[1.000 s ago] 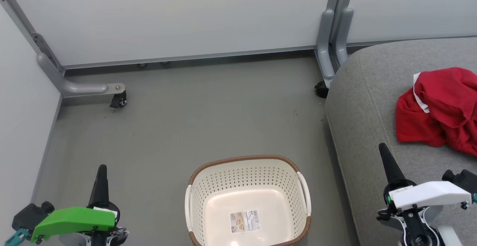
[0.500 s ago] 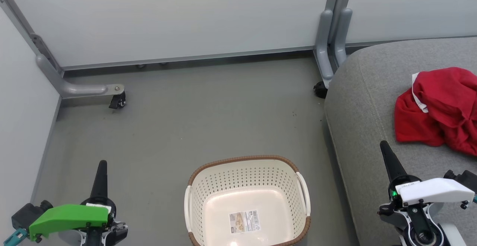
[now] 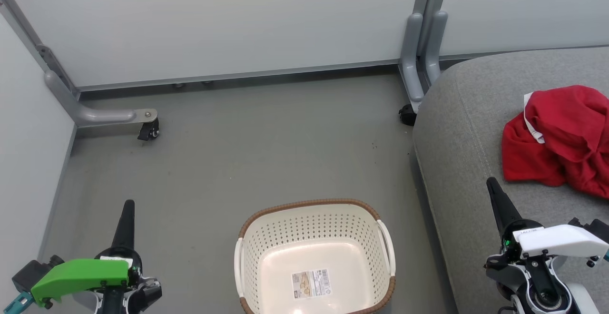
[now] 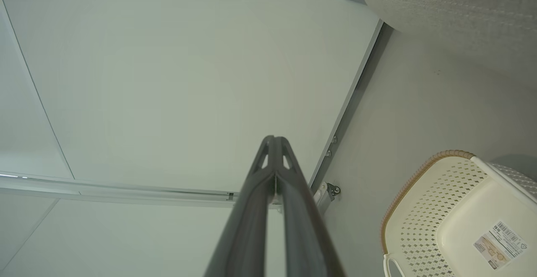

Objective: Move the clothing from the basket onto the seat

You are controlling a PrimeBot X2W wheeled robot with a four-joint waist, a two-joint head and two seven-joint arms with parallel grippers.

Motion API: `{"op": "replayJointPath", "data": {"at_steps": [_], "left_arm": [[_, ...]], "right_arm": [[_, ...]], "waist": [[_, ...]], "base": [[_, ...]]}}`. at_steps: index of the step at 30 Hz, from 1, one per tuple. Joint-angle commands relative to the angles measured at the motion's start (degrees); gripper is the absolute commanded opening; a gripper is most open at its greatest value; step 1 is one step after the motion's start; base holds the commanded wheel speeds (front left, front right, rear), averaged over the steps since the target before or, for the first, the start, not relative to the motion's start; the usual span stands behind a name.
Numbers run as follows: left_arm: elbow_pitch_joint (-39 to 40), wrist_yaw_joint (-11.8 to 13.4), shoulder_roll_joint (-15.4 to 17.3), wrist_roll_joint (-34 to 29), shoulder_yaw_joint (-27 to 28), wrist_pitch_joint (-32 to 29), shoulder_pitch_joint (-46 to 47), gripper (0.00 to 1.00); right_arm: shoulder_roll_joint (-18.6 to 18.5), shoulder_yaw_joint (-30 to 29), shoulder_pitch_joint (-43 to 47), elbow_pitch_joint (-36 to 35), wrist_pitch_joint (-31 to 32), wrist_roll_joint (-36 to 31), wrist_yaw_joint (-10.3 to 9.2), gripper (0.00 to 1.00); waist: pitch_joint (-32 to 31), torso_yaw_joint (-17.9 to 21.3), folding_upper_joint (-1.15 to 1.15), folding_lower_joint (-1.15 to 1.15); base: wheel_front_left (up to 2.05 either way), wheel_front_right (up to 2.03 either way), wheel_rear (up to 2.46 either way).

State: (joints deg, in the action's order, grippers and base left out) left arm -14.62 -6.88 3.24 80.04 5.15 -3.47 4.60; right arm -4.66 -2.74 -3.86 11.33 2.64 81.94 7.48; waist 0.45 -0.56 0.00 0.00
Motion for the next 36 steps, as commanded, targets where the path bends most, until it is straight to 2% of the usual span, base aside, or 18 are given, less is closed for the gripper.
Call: {"op": "replayJointPath", "data": {"at_steps": [1,28,36], "left_arm": [[0.5,-0.27,0.12,1.48,0.26,-0.42,1.16,0.0],[0.62,-0.74,-0.37,12.38,1.53,-3.16,2.04,0.0],[0.6,-0.73,-0.37,12.43,1.53,-3.3,1.95,0.0]], "right_arm": [[-0.18,-0.22,-0.78,0.16,0.25,1.45,0.03,0.0],[0.13,-1.59,-2.51,2.68,2.21,12.25,0.02,0.0],[0.29,-1.83,-2.37,2.74,2.37,12.13,0.02,0.0]], "waist": [[-0.02,0.03,0.0,0.0],[-0.26,0.54,0.0,0.0],[-0.27,0.56,0.0,0.0]], "base": [[0.0,0.0,0.0],[0.0,0.0,0.0],[0.0,0.0,0.0]]}}
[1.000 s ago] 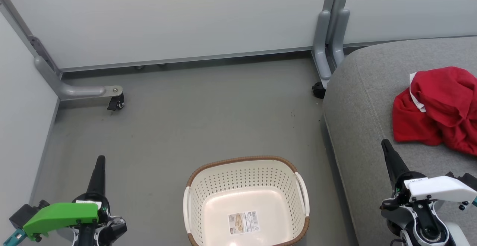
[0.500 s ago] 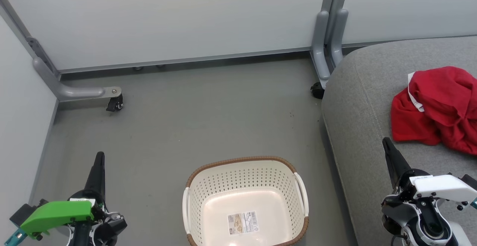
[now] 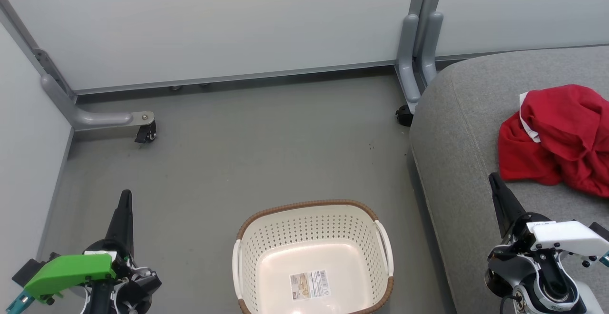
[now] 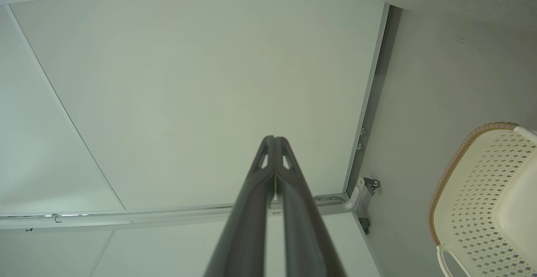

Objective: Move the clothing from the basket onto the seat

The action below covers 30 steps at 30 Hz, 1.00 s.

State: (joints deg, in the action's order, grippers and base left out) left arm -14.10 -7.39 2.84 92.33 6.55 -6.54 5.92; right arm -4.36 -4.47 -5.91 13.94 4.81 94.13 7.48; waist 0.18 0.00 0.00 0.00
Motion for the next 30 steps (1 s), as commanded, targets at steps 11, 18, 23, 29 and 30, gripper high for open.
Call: {"op": "replayJointPath", "data": {"at_steps": [11,18,23,29,30], "left_arm": [[0.09,-0.23,0.03,0.15,0.12,-0.22,0.63,0.0],[0.09,-0.23,0.03,0.16,0.11,-0.21,0.62,0.0],[0.09,-0.23,0.04,0.16,0.11,-0.21,0.62,0.0],[0.1,-0.23,0.04,0.16,0.11,-0.21,0.62,0.0],[0.1,-0.23,0.04,0.16,0.11,-0.21,0.62,0.0]], "right_arm": [[0.21,-0.36,-0.35,0.16,0.41,-0.4,0.02,0.0],[0.3,-0.52,-0.37,0.17,0.6,-0.48,0.02,0.0],[0.38,-0.64,-0.38,0.18,0.61,-0.57,0.02,0.0],[0.46,-0.75,-0.39,0.18,0.75,-0.61,0.02,0.0],[0.48,-0.77,-0.39,0.18,0.72,-0.64,0.02,0.0]], "waist": [[0.0,0.0,0.0,0.0],[0.0,0.0,0.0,0.0],[0.0,0.0,0.0,0.0],[0.0,0.0,0.0,0.0],[0.0,0.0,0.0,0.0]], "base": [[0.0,0.0,0.0],[0.0,0.0,0.0],[0.0,0.0,0.0],[0.0,0.0,0.0],[0.0,0.0,0.0]]}}
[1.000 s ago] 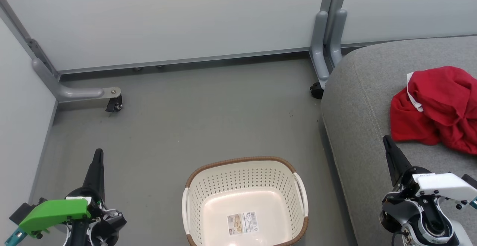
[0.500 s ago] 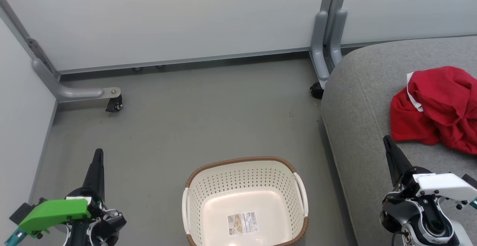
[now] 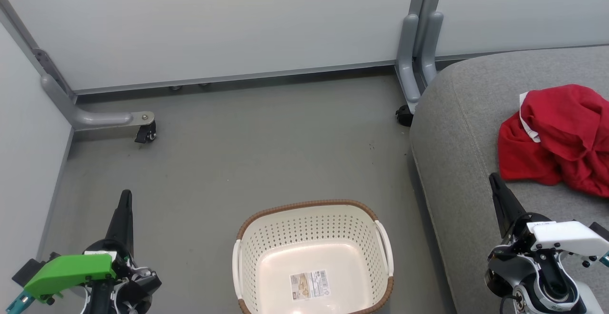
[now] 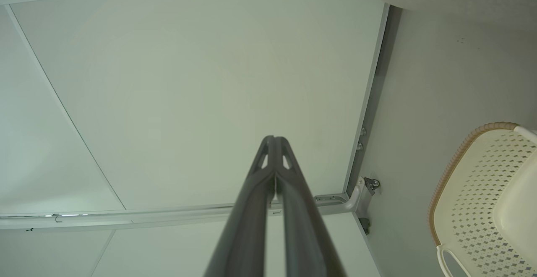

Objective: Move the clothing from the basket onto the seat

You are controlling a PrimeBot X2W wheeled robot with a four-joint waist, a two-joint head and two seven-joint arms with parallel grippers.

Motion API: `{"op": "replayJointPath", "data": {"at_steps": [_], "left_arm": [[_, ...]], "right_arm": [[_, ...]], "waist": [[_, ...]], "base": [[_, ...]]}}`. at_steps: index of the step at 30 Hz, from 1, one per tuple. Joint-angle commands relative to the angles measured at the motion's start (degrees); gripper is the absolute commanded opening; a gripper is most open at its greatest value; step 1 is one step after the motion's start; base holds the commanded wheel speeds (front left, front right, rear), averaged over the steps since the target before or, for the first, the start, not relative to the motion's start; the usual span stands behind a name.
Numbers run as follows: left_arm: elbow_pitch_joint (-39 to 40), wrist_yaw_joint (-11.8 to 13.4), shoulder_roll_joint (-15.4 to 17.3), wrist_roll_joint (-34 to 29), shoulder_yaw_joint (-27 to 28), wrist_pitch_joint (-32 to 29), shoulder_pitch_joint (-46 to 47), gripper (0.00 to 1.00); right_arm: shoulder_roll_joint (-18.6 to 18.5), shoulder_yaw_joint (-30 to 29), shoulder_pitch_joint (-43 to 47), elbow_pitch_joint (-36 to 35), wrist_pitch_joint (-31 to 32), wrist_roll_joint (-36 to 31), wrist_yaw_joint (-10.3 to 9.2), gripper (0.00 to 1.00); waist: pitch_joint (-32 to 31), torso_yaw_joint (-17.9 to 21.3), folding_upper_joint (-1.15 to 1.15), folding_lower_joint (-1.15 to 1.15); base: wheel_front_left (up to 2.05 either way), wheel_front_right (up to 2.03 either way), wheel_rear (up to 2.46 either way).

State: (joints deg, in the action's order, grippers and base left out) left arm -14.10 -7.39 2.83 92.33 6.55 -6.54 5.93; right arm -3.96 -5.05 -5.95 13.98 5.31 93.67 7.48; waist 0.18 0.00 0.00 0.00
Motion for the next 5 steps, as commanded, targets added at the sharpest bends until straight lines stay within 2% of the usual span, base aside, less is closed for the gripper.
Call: {"op": "replayJointPath", "data": {"at_steps": [1,5], "left_arm": [[0.1,-0.23,0.05,0.16,0.11,-0.21,0.62,0.0],[0.1,-0.23,0.05,0.16,0.11,-0.21,0.62,0.0]], "right_arm": [[0.09,-0.2,-0.36,0.14,0.23,-0.21,0.02,0.0],[0.15,-0.28,-0.36,0.15,0.21,-0.29,0.02,0.0]], "waist": [[0.0,0.0,0.0,0.0],[0.0,0.0,0.0,0.0]], "base": [[0.0,0.0,0.0],[0.0,0.0,0.0]]}}
